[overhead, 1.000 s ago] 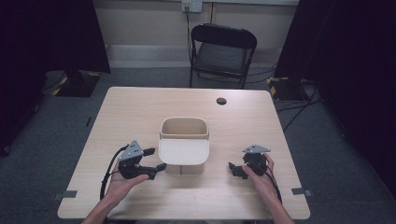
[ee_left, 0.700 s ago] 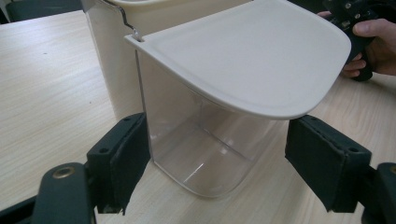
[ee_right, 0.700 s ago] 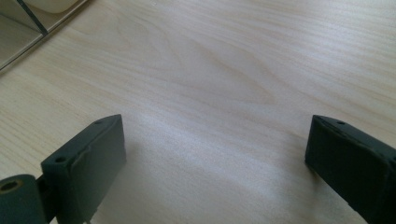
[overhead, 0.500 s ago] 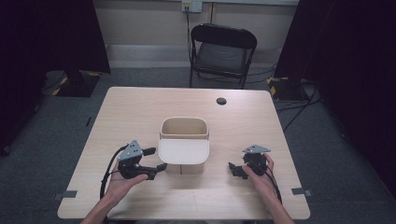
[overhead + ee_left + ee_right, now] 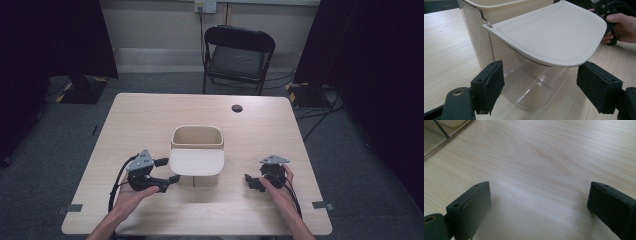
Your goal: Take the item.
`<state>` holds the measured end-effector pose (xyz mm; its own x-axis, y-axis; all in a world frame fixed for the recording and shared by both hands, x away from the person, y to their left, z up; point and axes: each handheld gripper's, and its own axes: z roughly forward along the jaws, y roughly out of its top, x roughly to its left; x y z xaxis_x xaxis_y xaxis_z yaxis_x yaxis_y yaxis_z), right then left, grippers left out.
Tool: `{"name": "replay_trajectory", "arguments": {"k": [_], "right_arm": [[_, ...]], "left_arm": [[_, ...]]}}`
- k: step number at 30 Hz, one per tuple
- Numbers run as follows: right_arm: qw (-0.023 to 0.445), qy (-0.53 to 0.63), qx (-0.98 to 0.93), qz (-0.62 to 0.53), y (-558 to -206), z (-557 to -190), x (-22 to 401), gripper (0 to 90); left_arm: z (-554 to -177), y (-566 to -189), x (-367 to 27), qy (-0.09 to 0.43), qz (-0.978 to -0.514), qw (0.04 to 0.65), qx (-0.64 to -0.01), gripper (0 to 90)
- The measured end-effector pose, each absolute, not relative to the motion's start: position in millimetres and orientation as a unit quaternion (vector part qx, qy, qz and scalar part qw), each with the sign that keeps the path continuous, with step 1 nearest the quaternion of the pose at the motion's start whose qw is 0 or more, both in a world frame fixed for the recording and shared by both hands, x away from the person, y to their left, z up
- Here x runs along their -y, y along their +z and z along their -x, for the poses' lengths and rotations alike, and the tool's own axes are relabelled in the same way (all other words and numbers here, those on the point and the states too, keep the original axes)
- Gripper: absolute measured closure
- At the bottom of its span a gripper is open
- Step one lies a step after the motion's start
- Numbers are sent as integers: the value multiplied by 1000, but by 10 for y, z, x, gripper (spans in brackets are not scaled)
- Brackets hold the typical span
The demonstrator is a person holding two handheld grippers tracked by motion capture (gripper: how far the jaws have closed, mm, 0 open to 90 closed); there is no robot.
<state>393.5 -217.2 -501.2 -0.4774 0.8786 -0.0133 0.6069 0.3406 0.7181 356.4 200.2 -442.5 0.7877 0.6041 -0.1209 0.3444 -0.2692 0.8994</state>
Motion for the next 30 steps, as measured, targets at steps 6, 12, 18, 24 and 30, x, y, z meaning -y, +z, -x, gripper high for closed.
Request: {"name": "replay_trajectory", "arguments": {"k": [6,12,18,24,30], "right_arm": [[205,332,-793,-469,-5011,-3934,2171,45],[205,332,-793,-469,-5011,-3934,2171,45],[204,332,-793,-469,-5011,-3935,2172,45],[205,332,-793,-468,-5012,-3936,2172,45],[204,332,-793,-469,-5011,-3935,2171,45]], "left_arm": [[-3598,-4385,-1977,121,-787,524,-303,216],[-3594,-4374,-2008,121,-786,524,-304,216],[-3597,-4357,-1991,120,-783,529,-304,217],[-3585,-4332,-1973,117,-784,530,-302,223],[-3592,-4307,-1953,115,-783,534,-297,220]]}}
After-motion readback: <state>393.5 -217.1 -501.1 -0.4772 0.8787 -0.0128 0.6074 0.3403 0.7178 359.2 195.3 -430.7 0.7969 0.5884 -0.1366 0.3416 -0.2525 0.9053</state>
